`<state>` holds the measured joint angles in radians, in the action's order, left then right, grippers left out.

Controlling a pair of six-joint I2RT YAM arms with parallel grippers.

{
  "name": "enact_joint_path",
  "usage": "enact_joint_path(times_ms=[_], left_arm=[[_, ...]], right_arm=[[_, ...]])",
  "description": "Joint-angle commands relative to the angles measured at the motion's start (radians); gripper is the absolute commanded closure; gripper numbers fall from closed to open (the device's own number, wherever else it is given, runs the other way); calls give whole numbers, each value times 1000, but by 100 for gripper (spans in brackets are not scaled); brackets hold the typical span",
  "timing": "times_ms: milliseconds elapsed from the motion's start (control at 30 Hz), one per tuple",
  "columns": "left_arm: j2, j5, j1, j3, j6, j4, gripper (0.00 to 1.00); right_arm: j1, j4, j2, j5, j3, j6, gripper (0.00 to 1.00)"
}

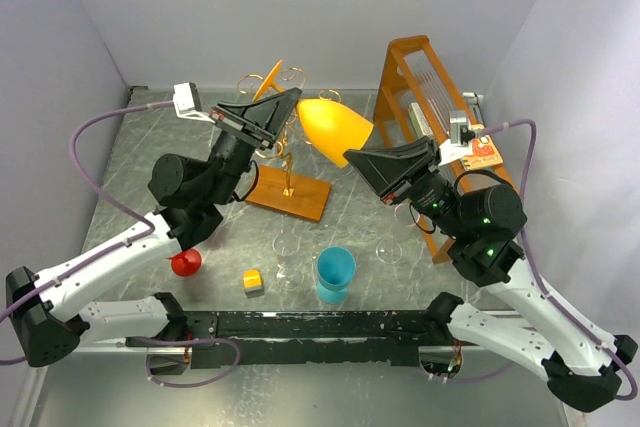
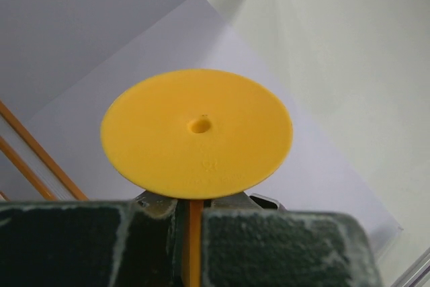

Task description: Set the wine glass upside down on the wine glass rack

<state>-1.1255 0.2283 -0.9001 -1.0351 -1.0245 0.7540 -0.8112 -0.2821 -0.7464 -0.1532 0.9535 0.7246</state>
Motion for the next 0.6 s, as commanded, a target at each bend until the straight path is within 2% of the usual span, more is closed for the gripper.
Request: enact_joint_path(times_ms=[0, 33, 67, 267, 400, 567], left_arm=[[28, 14, -4, -22, 63, -16, 93], [33, 14, -4, -22, 72, -24, 93], [39, 13, -4, -24, 84, -34, 93], [86, 3, -3, -57, 150, -182, 93], [115, -53, -4, -124, 243, -338, 93], [144, -152, -4, -192, 377, -608, 93]], right_arm=[[-3, 69, 20, 11, 36, -30, 100], [-4, 90, 24, 18, 39, -37, 100], [-4, 113, 28, 26, 42, -45, 96], [-4, 286, 55, 71, 93, -106, 56], [-5, 445, 58, 115, 148, -157, 51], [-5, 543, 45, 73, 201, -176, 47]])
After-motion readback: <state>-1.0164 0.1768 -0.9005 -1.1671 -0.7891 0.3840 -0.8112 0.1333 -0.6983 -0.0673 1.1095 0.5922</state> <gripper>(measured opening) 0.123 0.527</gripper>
